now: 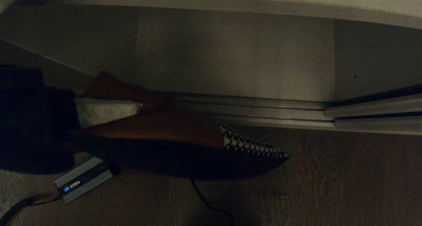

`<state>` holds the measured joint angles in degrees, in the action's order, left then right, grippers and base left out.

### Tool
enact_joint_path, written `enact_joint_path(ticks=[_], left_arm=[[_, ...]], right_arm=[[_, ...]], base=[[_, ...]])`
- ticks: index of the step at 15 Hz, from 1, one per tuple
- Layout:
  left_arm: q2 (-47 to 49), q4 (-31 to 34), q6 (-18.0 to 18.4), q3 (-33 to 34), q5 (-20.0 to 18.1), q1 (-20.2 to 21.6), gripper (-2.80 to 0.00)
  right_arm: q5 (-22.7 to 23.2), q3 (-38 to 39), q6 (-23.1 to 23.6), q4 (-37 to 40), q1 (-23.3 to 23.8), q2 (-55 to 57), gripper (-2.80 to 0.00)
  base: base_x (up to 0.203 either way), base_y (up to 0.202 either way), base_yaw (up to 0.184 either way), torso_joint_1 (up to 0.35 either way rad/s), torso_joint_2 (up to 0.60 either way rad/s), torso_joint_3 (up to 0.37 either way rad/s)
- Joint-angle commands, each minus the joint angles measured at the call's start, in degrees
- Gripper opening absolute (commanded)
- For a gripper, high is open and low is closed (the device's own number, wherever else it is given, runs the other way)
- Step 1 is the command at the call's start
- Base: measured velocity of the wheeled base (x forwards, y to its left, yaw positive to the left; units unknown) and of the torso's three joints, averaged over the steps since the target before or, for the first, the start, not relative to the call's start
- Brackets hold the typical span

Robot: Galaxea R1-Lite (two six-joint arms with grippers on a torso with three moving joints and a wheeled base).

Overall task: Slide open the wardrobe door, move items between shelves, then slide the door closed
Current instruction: Place the pillow on the lower shelf

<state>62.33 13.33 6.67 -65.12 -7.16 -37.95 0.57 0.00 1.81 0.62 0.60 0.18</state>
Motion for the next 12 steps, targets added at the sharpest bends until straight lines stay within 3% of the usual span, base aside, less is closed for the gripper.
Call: enact_joint_path(ticks=[1, 5, 10, 12], left_arm=[[-4.57, 3.12, -0.25, 2.53, -2.17, -0.17, -2.8], [-3.59, 10.27, -0.42, 6.77, -4.09, -0.43, -2.8], [3.64, 9.88, -5.4, 9.86, -4.53, -2.1, -2.8], [7.05, 7.3, -9.24, 9.76, -4.52, -2.25, -2.8]], right_arm=[[0.04, 0.18, 0.04, -0.01, 0.02, -0.09, -2.8], [0.04, 0.18, 0.04, -0.01, 0.02, -0.09, -2.8], [0.04, 0.18, 0.04, -0.01, 0.02, -0.01, -2.8], [0.04, 0.18, 0.04, -0.01, 0.02, -0.09, -2.8]], base=[[0.0, 0.0, 0.0, 0.0, 0.0, 0.0], [0.0, 0.0, 0.0, 0.0, 0.0, 0.0], [0.0, 0.0, 0.0, 0.0, 0.0, 0.0], [0.0, 0.0, 0.0, 0.0, 0.0, 0.0]])
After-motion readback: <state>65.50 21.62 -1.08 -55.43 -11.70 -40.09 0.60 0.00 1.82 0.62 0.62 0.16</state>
